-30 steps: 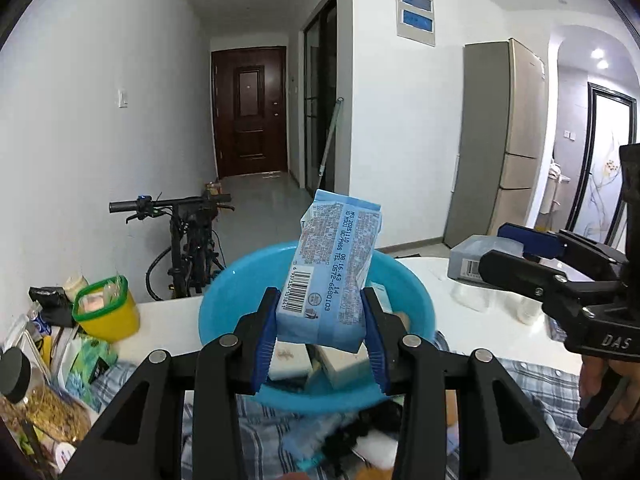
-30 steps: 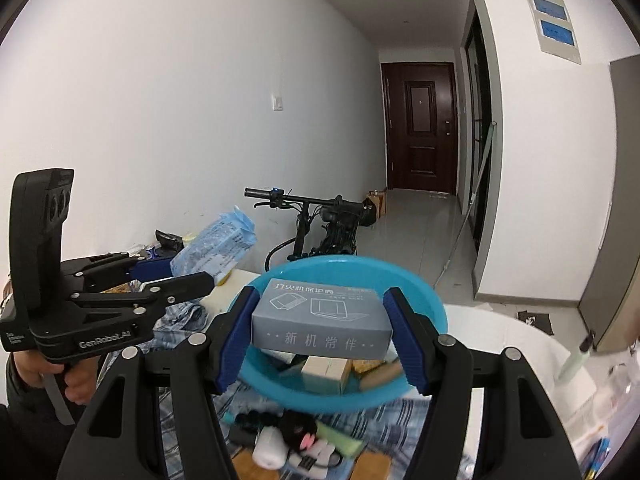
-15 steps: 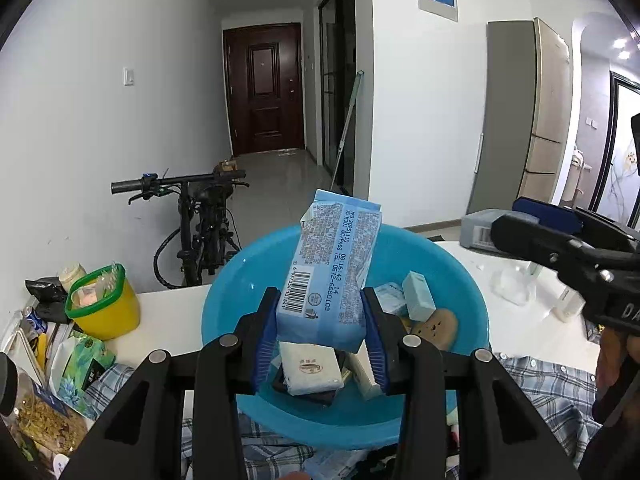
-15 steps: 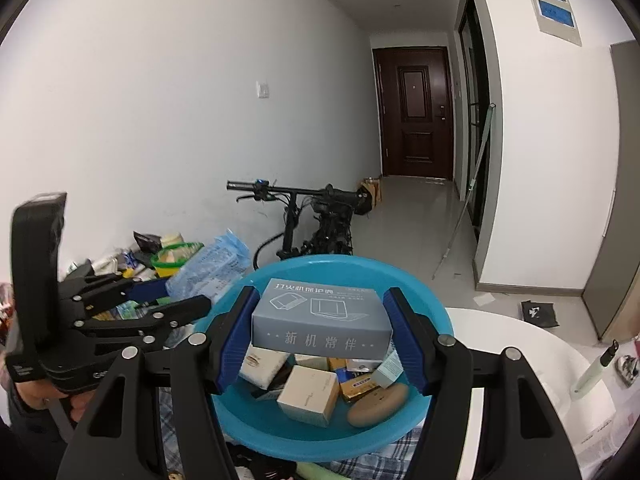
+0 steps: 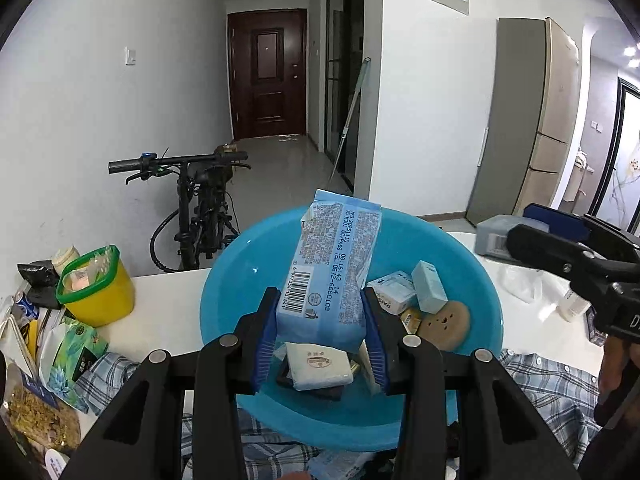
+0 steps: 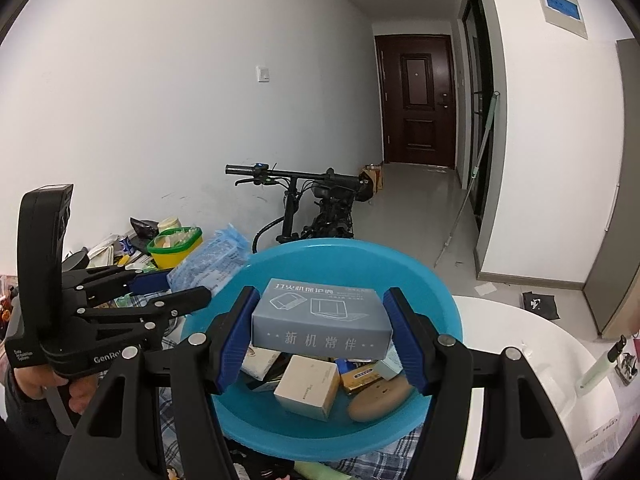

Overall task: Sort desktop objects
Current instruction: 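Lower and release the blue packet into the basin with the left tool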

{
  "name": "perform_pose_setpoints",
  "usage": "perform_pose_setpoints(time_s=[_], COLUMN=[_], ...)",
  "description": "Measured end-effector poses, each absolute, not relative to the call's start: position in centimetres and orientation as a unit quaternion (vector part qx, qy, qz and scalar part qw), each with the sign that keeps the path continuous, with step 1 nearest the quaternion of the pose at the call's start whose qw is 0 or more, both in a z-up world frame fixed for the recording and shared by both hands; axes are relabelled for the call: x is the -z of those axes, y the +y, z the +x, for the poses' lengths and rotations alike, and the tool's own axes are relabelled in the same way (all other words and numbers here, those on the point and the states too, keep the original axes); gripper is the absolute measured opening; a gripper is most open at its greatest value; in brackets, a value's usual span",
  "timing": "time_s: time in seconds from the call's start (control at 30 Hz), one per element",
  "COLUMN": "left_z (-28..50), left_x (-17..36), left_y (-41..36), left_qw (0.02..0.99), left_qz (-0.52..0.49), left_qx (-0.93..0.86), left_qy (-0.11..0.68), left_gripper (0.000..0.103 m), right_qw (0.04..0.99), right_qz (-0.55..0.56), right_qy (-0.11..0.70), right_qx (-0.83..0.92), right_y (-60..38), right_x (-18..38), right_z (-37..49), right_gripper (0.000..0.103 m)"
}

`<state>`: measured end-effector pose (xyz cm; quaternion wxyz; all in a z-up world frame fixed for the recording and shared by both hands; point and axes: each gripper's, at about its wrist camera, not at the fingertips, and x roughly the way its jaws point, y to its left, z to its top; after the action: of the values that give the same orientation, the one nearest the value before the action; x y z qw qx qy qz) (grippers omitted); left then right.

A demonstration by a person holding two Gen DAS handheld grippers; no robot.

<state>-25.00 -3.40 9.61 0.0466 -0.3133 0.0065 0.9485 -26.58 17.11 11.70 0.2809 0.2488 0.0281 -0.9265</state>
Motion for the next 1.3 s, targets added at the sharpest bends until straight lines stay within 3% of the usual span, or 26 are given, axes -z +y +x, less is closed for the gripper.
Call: perform_pose_setpoints(time_s=[0.7, 0.73, 0.83, 1.3], left_z=[-26.0, -26.1, -26.4, -25.4], left_x=[-8.2, -8.1, -8.1, -9.8], left_y=[-3.2, -3.1, -3.4, -4.6], left_qw=[0.033, 0.032, 0.003, -0.004], left_qz=[-0.331, -0.333, -0.333, -0.312], left_qx=[-0.943, -0.942, -0.942, -0.95], left_qy=[0.028, 0.03, 0.033, 0.015], left_gripper=[0.042, 0.045, 0.103, 0.103], right_qw=[0.28, 0.279, 0.279, 0.275], right_qz=[0.263, 0.264, 0.266, 0.27], right_qy=[0.029, 0.03, 0.031, 0.038], right_qx=[0.923, 0.923, 0.922, 0.922], right_y=[16.9, 16.9, 16.8, 16.4], right_x=[-10.6, -10.5, -10.4, -10.0], right_z=[-27.4, -27.5, -27.5, -27.7], right_gripper=[0.063, 0.063, 0.063, 0.063])
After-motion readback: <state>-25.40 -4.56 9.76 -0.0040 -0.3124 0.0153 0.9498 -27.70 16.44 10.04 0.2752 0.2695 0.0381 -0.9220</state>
